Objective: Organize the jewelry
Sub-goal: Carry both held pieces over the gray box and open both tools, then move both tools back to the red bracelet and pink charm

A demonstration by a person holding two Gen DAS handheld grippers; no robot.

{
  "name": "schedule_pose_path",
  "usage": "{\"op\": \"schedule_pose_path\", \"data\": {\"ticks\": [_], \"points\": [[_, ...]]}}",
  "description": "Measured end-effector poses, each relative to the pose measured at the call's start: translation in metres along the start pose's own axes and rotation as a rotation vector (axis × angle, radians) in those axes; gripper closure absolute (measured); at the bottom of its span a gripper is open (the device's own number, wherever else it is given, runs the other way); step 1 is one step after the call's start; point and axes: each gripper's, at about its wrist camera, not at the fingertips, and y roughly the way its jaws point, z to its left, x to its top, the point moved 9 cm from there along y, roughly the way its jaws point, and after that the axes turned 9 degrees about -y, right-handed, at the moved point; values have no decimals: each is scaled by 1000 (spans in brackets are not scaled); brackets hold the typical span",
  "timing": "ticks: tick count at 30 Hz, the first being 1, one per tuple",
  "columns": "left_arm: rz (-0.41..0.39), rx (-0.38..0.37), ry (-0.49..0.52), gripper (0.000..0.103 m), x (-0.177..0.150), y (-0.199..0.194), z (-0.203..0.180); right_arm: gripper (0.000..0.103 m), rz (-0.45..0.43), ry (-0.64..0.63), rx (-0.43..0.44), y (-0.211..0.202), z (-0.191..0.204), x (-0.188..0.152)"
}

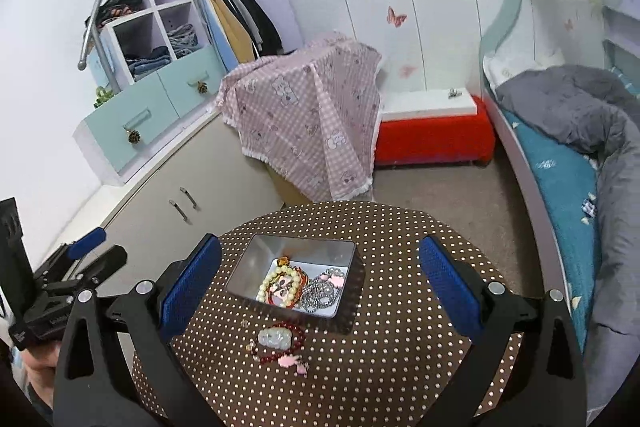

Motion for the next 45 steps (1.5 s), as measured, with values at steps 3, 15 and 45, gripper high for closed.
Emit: {"op": "schedule_pose_path", "data": {"ticks": [3,15,45], "points": [[-33,1,0,7,-2,-22,0,8,-17,-28,-14,-14,8,-6],[-118,-22,27,6,-19,-76,-20,8,-84,-128,-34,-51,35,-45],[17,37,-65,6,-94,-26,24,8,227,-375,-29,49,55,-141]]}}
